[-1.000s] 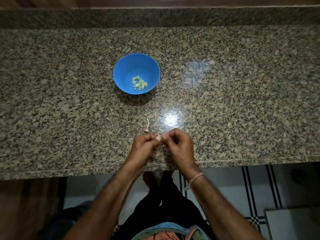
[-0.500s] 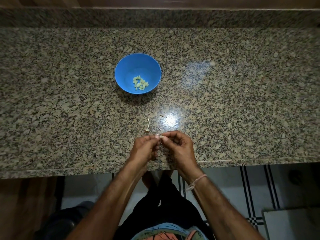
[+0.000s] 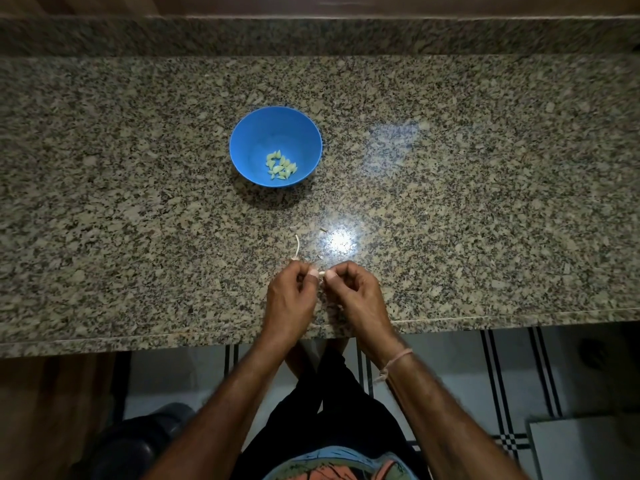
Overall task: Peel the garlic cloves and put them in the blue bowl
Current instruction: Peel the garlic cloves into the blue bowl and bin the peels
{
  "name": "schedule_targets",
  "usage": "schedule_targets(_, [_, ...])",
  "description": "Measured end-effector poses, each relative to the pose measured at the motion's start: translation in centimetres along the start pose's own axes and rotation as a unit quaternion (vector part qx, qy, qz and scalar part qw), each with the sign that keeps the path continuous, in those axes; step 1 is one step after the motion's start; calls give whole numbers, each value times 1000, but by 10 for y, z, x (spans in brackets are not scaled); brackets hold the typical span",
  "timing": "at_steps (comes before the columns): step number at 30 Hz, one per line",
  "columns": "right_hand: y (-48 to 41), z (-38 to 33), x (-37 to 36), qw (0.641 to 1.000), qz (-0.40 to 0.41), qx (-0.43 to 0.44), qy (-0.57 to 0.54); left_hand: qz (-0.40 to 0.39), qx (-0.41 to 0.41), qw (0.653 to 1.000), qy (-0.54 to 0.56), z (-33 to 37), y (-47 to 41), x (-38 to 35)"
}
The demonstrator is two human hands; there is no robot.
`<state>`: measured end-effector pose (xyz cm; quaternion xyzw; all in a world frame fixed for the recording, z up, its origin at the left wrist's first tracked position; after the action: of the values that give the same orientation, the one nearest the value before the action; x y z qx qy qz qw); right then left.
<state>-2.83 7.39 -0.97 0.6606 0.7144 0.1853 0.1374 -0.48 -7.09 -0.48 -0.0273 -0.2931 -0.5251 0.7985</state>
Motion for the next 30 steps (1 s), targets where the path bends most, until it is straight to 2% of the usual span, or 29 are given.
schedule_targets(1, [-1, -2, 1, 1000, 3, 23, 13, -38, 83, 993, 79, -9, 0, -5])
schedule_targets(2, [-2, -4, 2, 998, 8, 55, 38, -69, 160, 971, 165, -15, 1, -11])
schedule_targets(4, [-3, -11, 4, 988, 19, 125, 91, -95, 274, 912, 290, -21, 5, -21])
schedule_targets(6, [-4, -17, 4, 974, 31, 182, 130, -89, 344, 863, 358, -22, 9, -27])
schedule_targets(7, [-5, -19, 5, 970, 36, 197, 140, -86, 364, 846, 380, -23, 11, -29])
schedule_targets(8, [-5, -19, 5, 970, 41, 195, 140, -82, 363, 843, 387, -22, 11, -30])
schedule_targets(9, [-4, -16, 5, 976, 43, 172, 124, -78, 335, 867, 361, -20, 11, -28])
schedule_targets(11, [-5, -4, 3, 997, 27, 58, 35, -54, 204, 960, 185, -13, 7, -16])
schedule_targets(12, [-4, 2, 0, 999, 7, -17, -26, -22, 116, 990, 77, -7, 5, -9])
schedule_targets(13, [-2, 7, -4, 993, -14, -85, -84, 11, 37, 999, 3, 1, 5, -3])
schedule_targets(15, [-2, 12, -7, 974, -37, -164, -151, 46, -56, 996, -57, 12, 6, 1])
schedule_targets(17, [-3, 12, -5, 972, -36, -173, -154, 51, -87, 992, -83, 12, 5, 0])
schedule_targets(22, [-4, 12, -2, 982, -21, -140, -122, 65, -70, 995, -33, 9, 9, 5])
schedule_targets(27, [-1, 7, -4, 991, -18, -115, -66, 80, -112, 990, -22, 16, 11, 11])
schedule_targets(30, [-3, 0, -4, 998, 2, -13, 57, 94, -109, 989, -27, 19, 10, 13])
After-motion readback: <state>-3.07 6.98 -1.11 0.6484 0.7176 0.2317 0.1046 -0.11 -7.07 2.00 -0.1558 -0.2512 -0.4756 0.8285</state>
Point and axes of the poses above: each hand's wrist, its own y-axis away from the middle knuckle, its own x-axis out of the back of the hand, z = x × y, the point moved 7 cm from there along -y, towards the middle knuckle, and after that the axes turned 9 degrees about z, right-handed, at the moved point
